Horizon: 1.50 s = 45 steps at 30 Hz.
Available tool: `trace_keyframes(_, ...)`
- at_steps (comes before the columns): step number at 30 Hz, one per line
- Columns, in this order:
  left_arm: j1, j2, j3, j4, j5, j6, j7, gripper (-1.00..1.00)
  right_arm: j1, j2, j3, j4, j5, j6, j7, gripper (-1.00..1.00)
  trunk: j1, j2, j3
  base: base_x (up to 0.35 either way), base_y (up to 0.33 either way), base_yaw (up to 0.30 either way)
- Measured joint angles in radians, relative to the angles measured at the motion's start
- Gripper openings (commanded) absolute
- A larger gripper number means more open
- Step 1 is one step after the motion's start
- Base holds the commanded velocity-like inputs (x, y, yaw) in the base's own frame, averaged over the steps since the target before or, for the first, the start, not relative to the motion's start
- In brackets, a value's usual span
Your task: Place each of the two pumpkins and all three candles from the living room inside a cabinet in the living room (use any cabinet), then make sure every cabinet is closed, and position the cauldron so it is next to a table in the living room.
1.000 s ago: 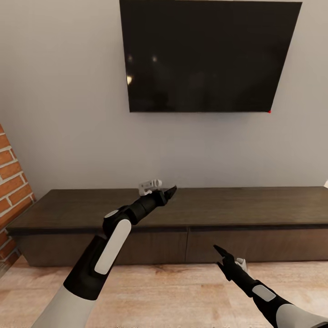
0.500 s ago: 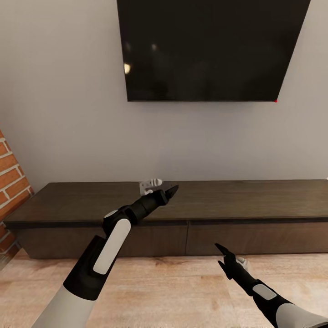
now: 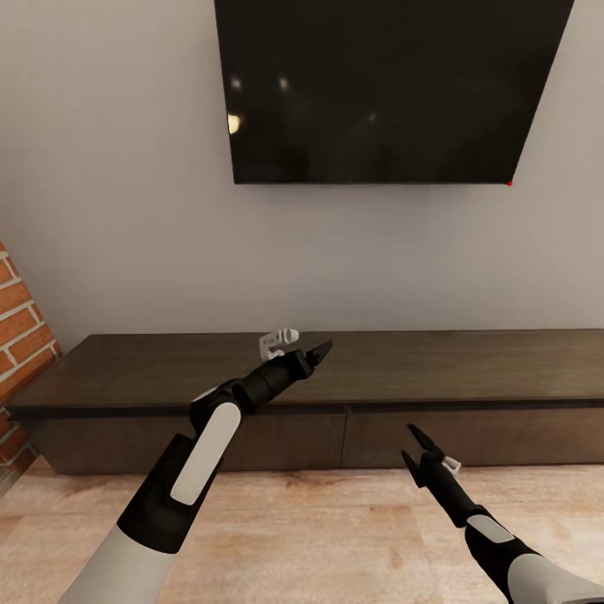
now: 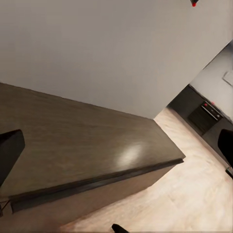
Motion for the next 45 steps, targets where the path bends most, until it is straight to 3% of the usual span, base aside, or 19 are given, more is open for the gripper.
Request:
trace_keyframes(17,0.0,0.0,-0.002,0.008,0.004,-0.002,0.0,1.0,0.0,-0.005,0.0,0.008,-0.003,-0.011,-0.008,1.0,0.0,0.0,0.0,0.228,-0.16,0.0)
trace_keyframes(26,0.0,0.0,-0.002,0.01,0.002,-0.003,0.0,1.0,0.001,-0.012,-0.001,0.03,-0.006,-0.065,-0.04,1.0,0.0,0.0,0.0,0.027,-0.023,0.0)
trace_keyframes(39,0.0,0.0,-0.002,0.01,0.003,-0.003,0.0,1.0,0.002,-0.023,-0.002,0.031,-0.008,-0.112,-0.029,1.0,0.0,0.0,0.0,0.0,0.0,0.0)
trace_keyframes(43,0.0,0.0,-0.001,0.01,0.003,-0.002,0.0,1.0,0.002,-0.025,-0.003,0.031,-0.043,-0.113,-0.026,1.0,0.002,-0.001,-0.015,0.0,0.0,0.0)
trace_keyframes(45,0.0,0.0,-0.001,0.01,0.003,-0.002,0.0,1.0,0.002,-0.025,-0.003,0.031,-0.09,-0.114,-0.026,1.0,0.003,-0.001,-0.023,0.0,0.0,0.0)
